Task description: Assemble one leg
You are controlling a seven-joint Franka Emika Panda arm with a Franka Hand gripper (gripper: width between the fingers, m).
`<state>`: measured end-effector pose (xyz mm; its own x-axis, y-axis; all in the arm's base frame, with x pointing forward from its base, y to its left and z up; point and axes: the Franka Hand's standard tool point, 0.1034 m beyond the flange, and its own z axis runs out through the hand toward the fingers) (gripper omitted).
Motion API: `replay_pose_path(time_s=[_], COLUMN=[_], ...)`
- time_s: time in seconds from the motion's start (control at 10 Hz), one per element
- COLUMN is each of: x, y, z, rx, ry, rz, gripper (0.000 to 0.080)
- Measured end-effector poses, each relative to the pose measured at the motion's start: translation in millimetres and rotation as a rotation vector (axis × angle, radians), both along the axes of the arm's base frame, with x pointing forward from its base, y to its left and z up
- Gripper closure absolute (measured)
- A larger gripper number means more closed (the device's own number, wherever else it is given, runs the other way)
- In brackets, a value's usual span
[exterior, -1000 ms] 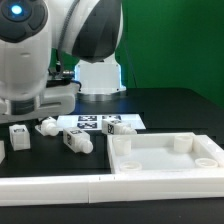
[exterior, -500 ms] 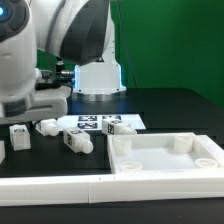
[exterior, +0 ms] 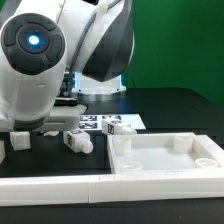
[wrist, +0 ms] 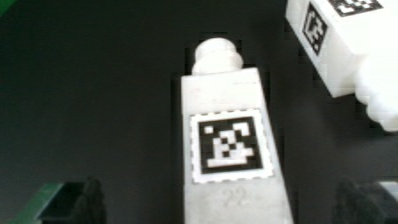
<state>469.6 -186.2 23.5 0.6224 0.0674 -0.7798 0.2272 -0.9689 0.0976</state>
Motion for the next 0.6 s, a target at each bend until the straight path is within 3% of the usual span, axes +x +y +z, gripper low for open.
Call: replay_pose_path(time_s=[0.5, 0.6], x=[-2.4, -2.8], y=[0.5, 0.4], z=[-5.2, -5.5], rx=[-0.012, -0.012], ry=[0.017, 0.018], rz=[0.004, 0.004], gripper=[0.0151, 0.0246])
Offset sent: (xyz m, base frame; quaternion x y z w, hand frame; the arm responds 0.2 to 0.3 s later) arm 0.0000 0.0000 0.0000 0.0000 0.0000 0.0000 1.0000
